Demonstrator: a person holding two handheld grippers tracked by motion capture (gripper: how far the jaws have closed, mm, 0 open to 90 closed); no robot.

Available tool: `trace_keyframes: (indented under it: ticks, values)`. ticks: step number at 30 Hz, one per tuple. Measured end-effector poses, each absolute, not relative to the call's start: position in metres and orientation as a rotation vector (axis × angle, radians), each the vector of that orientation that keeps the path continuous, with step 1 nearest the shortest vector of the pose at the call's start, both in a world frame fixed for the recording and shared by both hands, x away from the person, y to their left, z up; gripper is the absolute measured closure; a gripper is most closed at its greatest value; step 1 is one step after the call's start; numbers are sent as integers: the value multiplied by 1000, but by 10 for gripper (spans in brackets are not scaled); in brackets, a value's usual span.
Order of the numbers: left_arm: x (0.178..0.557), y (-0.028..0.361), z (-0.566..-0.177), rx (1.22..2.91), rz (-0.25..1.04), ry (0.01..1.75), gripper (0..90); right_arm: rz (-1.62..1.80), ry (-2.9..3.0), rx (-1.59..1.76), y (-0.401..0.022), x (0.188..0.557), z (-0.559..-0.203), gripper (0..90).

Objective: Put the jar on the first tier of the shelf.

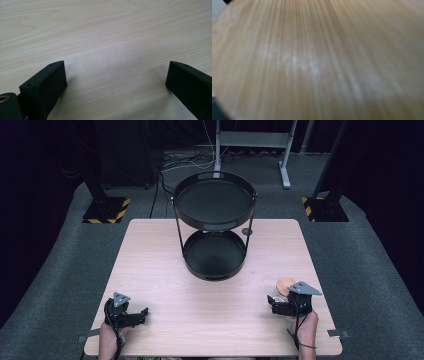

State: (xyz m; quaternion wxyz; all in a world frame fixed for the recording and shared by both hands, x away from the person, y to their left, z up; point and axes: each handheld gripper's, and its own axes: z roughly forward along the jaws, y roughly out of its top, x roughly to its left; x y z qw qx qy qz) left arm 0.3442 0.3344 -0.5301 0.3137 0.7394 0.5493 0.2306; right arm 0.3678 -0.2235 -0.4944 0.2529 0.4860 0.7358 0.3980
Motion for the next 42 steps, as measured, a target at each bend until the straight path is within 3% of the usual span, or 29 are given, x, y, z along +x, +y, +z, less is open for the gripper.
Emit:
trace_keyframes:
  ticks: [3,7,13,42]
  values:
    - [344,334,-530,1950,608,1448,32,1079,2007,1323,-223,368,-495,1]
    - [344,334,-530,1950,608,1448,32,1077,2025,1320,-222,367,-495,147]
    - [344,334,-530,1950,608,1448,32,1057,2003,1327,-222,367,-495,253]
    - [344,334,-530,1950,608,1448,32,1026,2033,1296,-209,359,-479,257]
